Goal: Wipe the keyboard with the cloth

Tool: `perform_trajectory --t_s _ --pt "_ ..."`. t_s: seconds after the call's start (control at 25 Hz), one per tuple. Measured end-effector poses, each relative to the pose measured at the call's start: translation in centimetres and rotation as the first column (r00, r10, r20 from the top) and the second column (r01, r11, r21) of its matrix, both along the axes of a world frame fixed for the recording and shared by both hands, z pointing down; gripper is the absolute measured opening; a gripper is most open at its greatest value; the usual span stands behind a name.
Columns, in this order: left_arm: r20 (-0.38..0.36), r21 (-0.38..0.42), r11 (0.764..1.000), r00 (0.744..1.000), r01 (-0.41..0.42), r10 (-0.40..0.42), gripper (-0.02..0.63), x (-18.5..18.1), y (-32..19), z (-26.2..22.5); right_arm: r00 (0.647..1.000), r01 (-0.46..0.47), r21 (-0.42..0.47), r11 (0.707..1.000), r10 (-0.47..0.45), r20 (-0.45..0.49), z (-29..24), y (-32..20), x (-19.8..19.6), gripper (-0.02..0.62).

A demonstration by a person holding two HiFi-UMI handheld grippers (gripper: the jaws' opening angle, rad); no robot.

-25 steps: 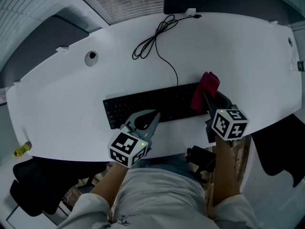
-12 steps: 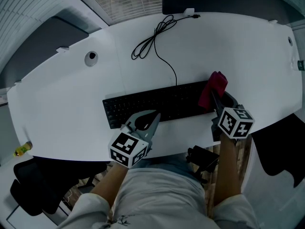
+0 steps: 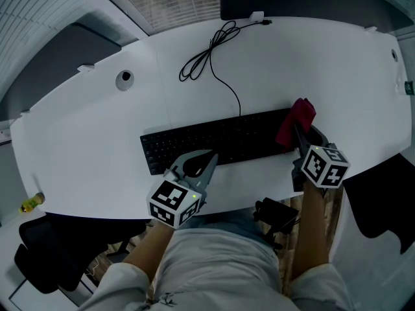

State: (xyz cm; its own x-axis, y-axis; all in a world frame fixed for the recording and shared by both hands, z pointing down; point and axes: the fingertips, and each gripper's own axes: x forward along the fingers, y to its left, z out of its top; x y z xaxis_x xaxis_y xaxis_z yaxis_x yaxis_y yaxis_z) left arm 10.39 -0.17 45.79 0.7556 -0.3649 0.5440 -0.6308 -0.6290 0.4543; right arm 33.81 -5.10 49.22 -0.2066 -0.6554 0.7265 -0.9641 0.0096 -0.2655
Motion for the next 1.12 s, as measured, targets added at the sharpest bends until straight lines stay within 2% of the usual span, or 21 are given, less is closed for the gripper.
perform_trajectory --t_s 0.48,1.12 --pt "-0.006 0.007 1.0 1.0 0.002 -0.002 0.011 -0.5 0.3 -0.4 0.996 -0.008 0.041 0.999 0.005 0.086 -1.7 0.1 -1.2 0.081" --pt "-0.033 0.028 0.999 0.999 0.021 -0.02 0.011 -2.7 1.9 -1.3 0.996 -0.01 0.098 0.995 0.001 0.092 -4.2 1.4 -3.4 0.081"
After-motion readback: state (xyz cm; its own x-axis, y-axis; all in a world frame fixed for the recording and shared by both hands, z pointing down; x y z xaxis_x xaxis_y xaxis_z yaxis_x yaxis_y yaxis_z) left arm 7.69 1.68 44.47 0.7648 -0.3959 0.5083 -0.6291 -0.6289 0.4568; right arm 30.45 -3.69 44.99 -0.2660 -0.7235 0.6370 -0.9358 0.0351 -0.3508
